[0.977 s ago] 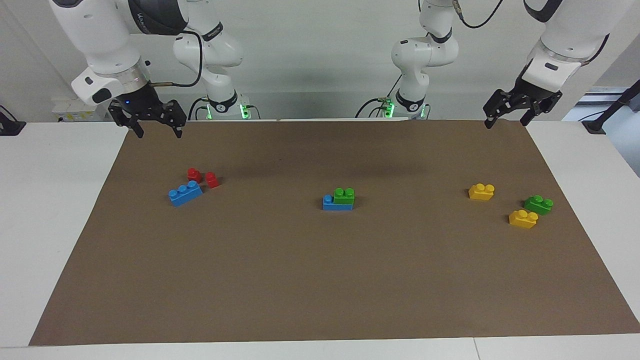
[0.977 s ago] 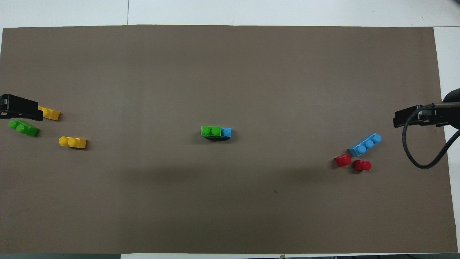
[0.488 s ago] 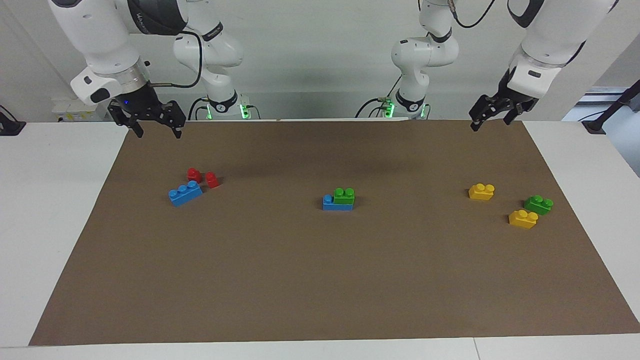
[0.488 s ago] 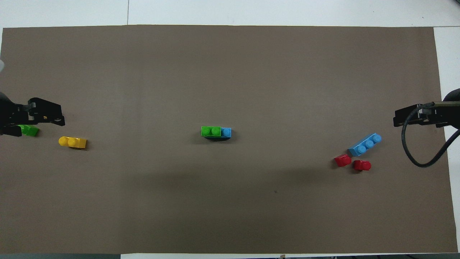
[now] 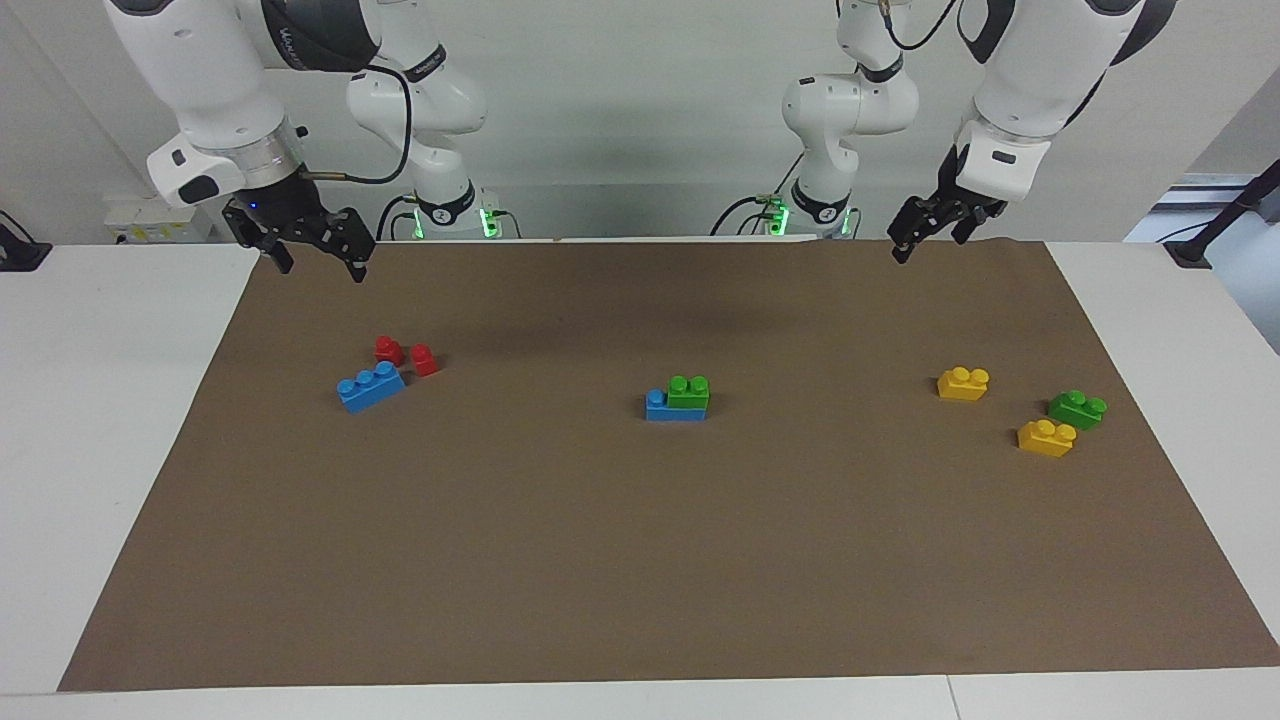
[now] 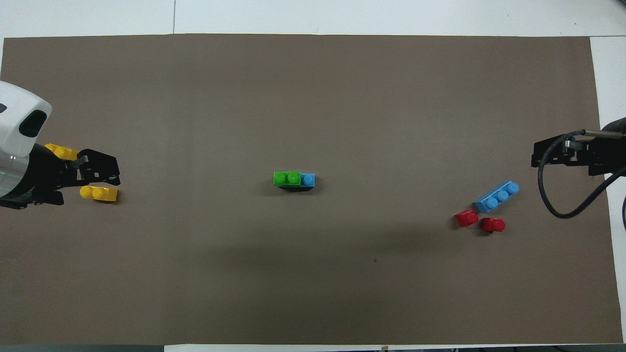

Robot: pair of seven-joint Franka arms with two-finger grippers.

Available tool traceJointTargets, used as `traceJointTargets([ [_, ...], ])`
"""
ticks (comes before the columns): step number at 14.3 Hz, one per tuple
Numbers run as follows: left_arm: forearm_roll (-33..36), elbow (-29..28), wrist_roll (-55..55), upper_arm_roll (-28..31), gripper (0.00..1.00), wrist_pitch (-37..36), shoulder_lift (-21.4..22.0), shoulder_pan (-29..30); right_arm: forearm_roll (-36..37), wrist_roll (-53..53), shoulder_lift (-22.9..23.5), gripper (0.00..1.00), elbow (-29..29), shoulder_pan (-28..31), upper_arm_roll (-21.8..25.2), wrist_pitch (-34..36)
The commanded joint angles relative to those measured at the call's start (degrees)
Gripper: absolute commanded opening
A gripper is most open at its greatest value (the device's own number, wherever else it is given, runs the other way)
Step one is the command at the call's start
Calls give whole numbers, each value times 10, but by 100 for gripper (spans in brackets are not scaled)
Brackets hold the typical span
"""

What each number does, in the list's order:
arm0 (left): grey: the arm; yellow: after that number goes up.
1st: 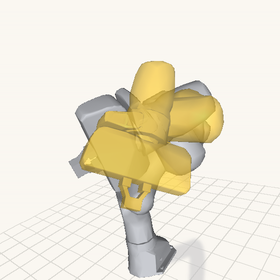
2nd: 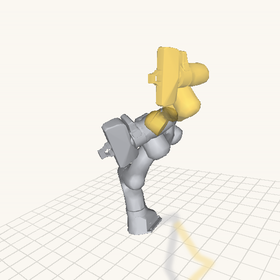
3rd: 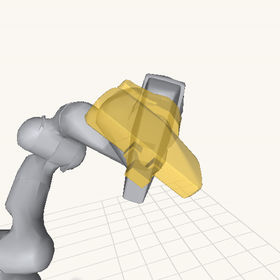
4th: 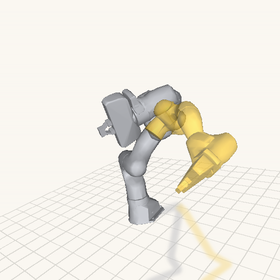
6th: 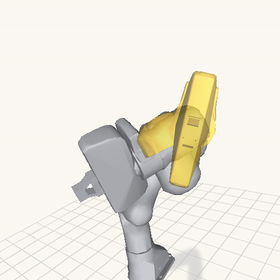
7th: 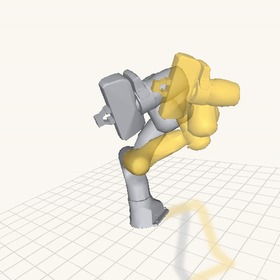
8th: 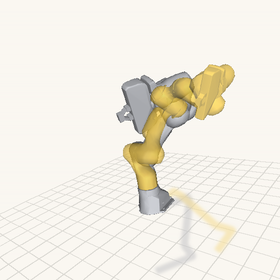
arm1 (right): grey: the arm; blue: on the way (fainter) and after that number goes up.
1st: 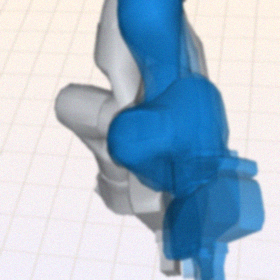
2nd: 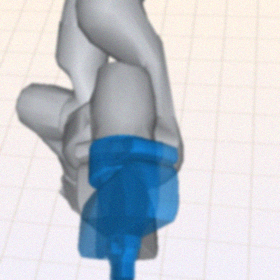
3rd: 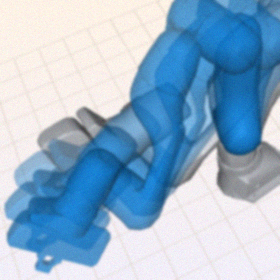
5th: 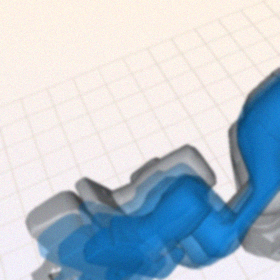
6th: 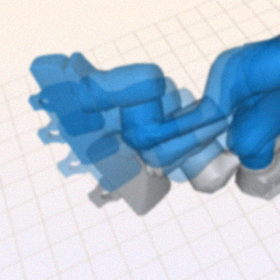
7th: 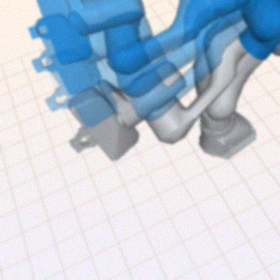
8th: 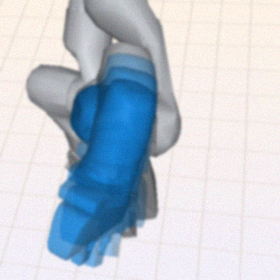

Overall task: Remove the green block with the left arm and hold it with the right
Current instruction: 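Move the left gripper toward the green brick while the right gripper approaches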

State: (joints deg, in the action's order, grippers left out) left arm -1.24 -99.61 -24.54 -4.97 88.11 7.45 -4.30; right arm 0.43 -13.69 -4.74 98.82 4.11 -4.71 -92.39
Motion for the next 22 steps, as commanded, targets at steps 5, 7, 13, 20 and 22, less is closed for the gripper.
traceJointTargets([
  [5, -6, -24, -23, 4, 100, 28, 19, -4, -94, -243, 24, 100, 64, -51, -6, -105],
  [7, -7, -27, -85, 4, 100, 29, 20, -23, -140, -344, 47, 100, 66, -70, -6, -118],
  [13, -17, -114, -409, 4, 100, 142, 51, -111, -256, -626, 81, 100, 128, -129, -6, -244],
  [20, -17, -173, -777, 5, 100, 284, 20, -195, -332, -688, 117, 100, 175, -205, -6, -379],
  [22, -16, -162, -845, 6, 100, 312, -32, -224, -351, -710, 126, 100, 180, -220, -6, -405],
])
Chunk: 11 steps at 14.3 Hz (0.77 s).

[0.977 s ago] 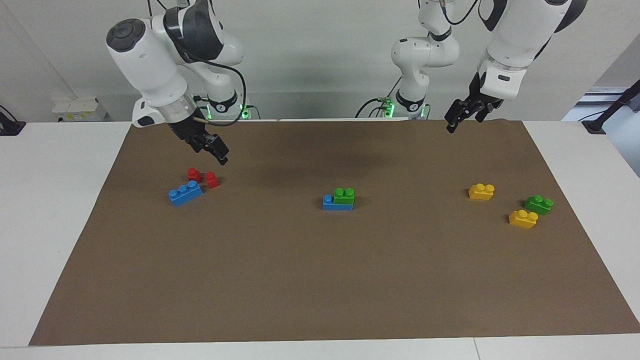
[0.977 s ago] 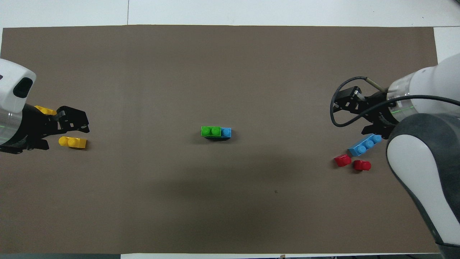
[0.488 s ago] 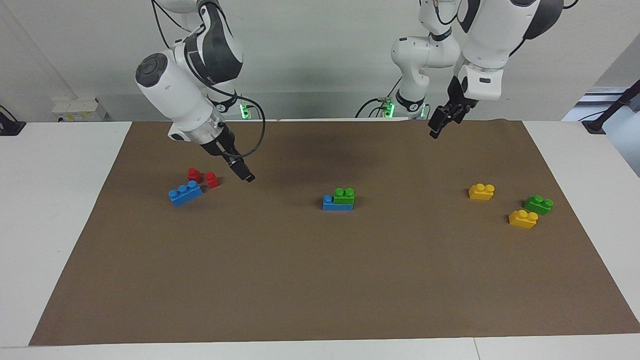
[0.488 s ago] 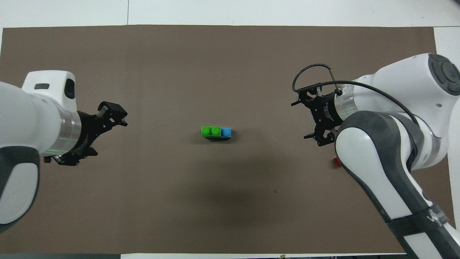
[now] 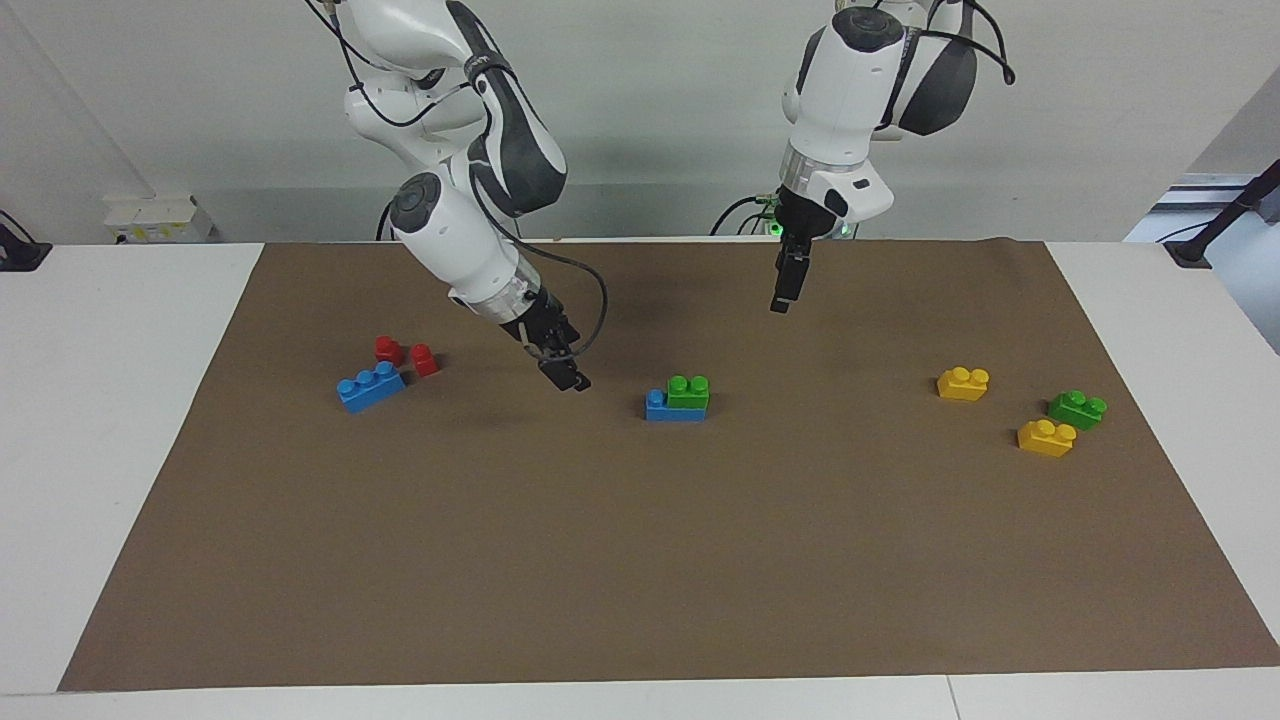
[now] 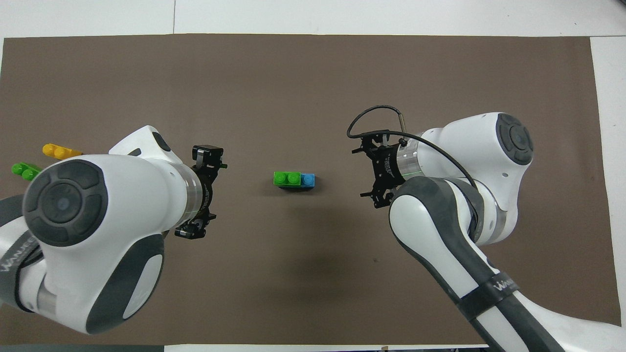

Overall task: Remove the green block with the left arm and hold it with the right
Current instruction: 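Move the left gripper toward the green brick while the right gripper approaches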

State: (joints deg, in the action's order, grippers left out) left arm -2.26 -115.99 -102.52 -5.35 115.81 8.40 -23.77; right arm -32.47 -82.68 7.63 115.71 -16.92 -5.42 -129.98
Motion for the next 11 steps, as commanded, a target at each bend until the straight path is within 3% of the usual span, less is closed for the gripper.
traceJointTargets([
  [1, -1, 15, -93, 9, 100, 45, -68, -36, -22, -29, 2, 100, 18, -17, 1, -44],
  [7, 3, 73, -183, 10, 100, 75, -168, -58, -54, -41, 53, 100, 11, -48, 1, -96],
  [11, 7, 73, -214, 9, 100, 91, -190, -73, -72, -41, 78, 100, 1, -69, 1, -116],
])
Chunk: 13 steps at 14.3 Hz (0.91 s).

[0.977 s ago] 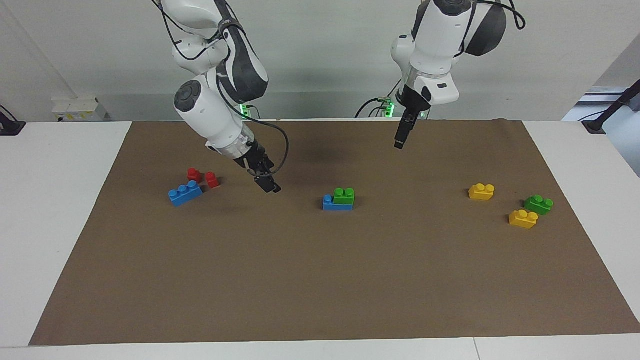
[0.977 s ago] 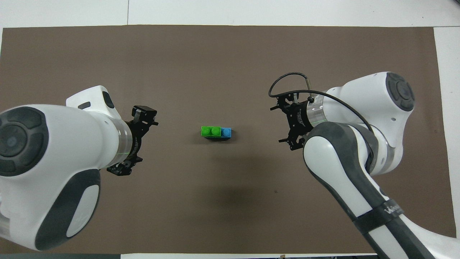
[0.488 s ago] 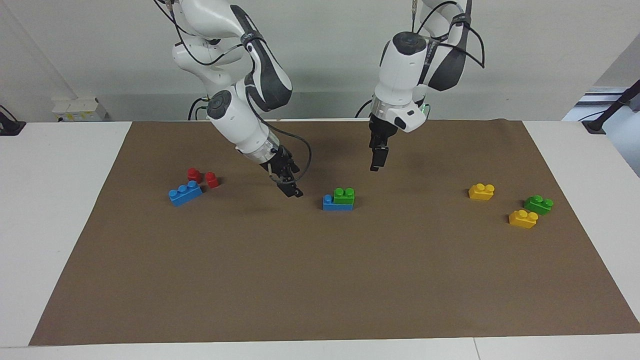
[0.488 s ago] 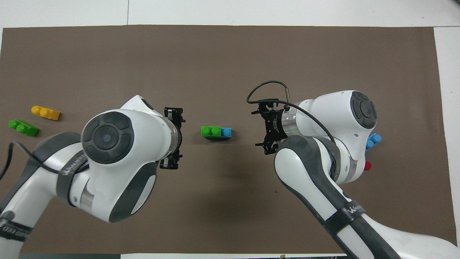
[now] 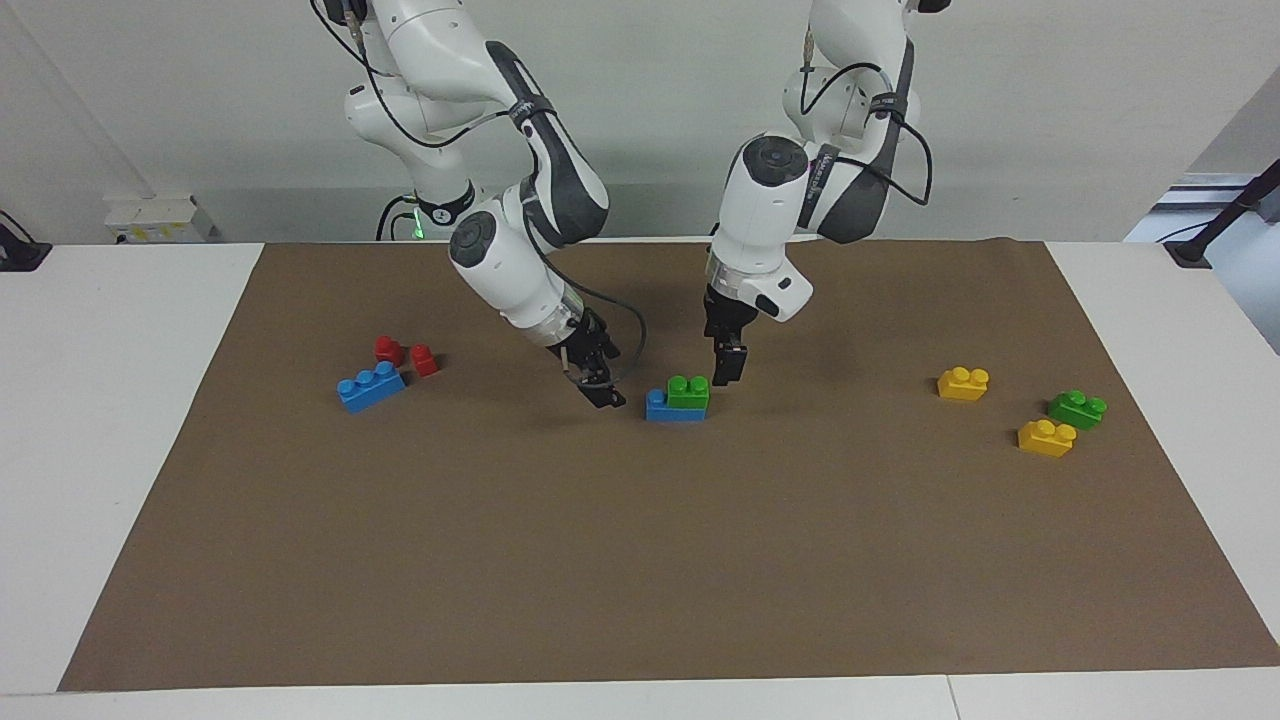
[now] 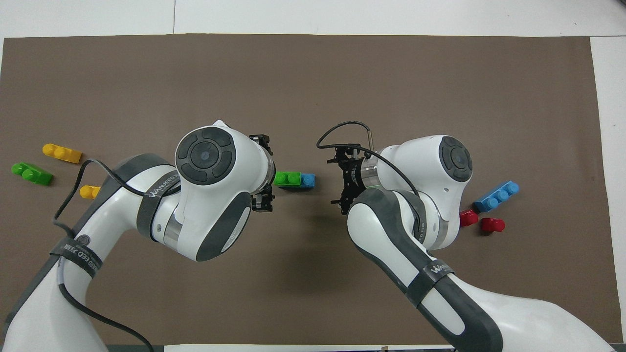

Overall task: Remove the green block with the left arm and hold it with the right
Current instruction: 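Grasp the green brick with the left gripper while the right gripper grasps blue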

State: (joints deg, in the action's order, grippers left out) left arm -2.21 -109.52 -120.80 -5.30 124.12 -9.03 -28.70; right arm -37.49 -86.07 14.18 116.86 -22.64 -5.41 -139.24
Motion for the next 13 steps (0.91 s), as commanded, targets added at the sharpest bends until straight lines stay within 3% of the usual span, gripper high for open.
traceJointTargets([
  [1, 6, 6, -43, 8, 100, 16, -24, -26, -22, -7, 16, 100, -10, -15, 1, -31],
  [5, 23, 33, -73, 9, 100, 29, -71, -29, -32, -6, 35, 100, -12, -32, 1, -56],
  [13, 29, 20, -82, 9, 100, 47, -82, -33, -51, -7, 74, 100, -37, -55, 1, -110],
])
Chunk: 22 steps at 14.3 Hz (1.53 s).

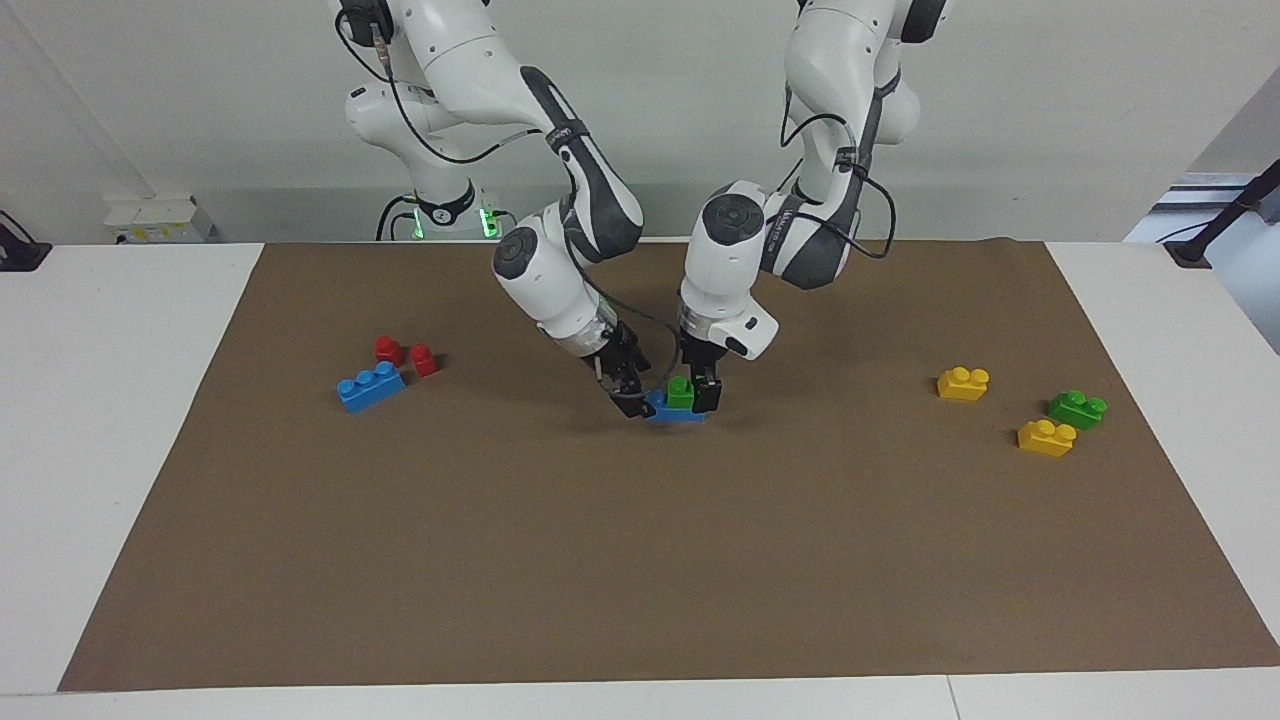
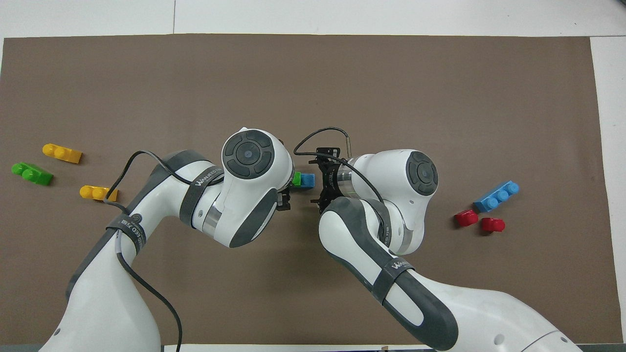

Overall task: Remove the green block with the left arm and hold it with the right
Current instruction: 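Grasp the green brick with the left gripper while the right gripper grasps blue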

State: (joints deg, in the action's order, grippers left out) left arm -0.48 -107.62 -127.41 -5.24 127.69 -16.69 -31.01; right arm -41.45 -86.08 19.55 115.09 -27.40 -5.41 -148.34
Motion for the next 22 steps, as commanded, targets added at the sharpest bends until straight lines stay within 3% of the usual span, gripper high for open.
traceJointTargets([
  [1, 12, -1, -16, 8, 100, 16, -5, -10, -14, -7, 26, 100, -21, -12, 1, -29],
  [8, 17, -12, -15, 8, 100, 18, -4, -8, -19, -5, 32, 99, -17, -12, 1, -37],
  [11, 18, -12, -15, 8, 100, 19, -4, -6, -19, -6, 32, 91, -15, -12, 1, -44],
  [14, 18, -12, -15, 8, 100, 20, -4, -6, -19, -6, 32, 65, -12, -15, 1, -52],
  [16, 18, -12, -15, 8, 100, 20, -4, -6, -19, -3, 32, 17, -11, -15, 1, -52],
  [17, 18, -12, -15, 8, 100, 20, -4, -6, -19, -2, 32, 0, -10, -15, 1, -52],
  [22, 18, -15, -15, 8, 100, 30, -4, -7, -19, 1, 32, 0, -10, -14, 1, -49],
])
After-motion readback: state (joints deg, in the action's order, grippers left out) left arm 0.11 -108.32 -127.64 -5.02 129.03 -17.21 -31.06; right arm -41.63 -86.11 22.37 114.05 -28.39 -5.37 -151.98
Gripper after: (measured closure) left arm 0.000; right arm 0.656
